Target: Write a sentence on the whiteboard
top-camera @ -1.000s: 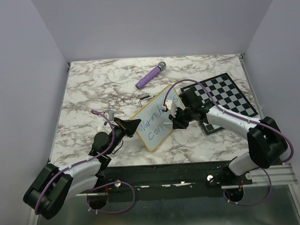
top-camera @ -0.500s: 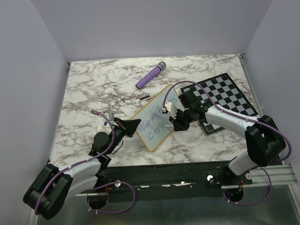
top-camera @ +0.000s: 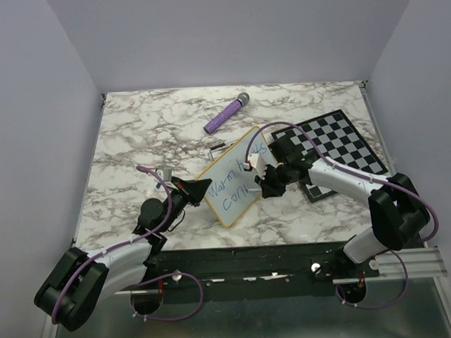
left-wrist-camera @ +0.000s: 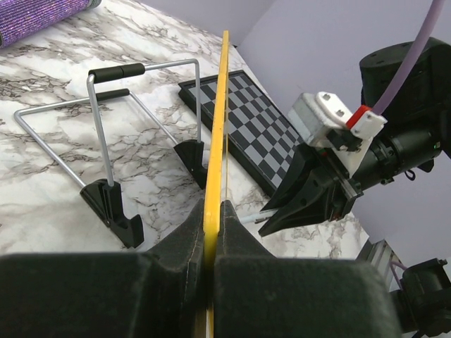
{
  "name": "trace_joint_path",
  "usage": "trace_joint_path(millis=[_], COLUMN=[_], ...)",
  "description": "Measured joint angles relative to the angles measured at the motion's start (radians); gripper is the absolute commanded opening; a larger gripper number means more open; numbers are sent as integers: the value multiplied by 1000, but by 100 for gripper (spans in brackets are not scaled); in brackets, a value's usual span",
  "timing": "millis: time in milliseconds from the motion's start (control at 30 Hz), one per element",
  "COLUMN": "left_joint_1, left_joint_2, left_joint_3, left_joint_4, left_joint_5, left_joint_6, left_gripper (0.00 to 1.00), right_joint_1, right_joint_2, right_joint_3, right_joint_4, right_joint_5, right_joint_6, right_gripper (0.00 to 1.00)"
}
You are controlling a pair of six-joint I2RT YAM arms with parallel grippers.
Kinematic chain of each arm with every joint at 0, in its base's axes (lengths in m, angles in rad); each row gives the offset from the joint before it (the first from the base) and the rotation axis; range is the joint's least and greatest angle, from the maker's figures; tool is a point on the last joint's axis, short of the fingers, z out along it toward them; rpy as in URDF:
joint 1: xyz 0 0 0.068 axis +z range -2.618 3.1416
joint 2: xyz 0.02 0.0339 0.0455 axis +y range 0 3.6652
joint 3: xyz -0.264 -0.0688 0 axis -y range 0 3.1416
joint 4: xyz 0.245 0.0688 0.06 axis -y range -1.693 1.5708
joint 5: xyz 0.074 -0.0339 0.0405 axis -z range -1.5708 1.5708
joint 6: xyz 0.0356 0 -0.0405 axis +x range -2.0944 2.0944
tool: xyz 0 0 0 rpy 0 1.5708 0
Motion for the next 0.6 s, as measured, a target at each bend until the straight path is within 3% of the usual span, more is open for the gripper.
trace_joint_path(millis=[600], left_joint_1=[0], left_joint_2=[14], left_joint_3=[0], left_joint_4=[13], left_joint_5=[2], left_joint_6=[-4], left_gripper=[0], right_joint_1=[0], right_joint_2=[-51], right_joint_3=[13], right_joint_4=[64], right_joint_5=[5], right_joint_6=[31], right_gripper=[1])
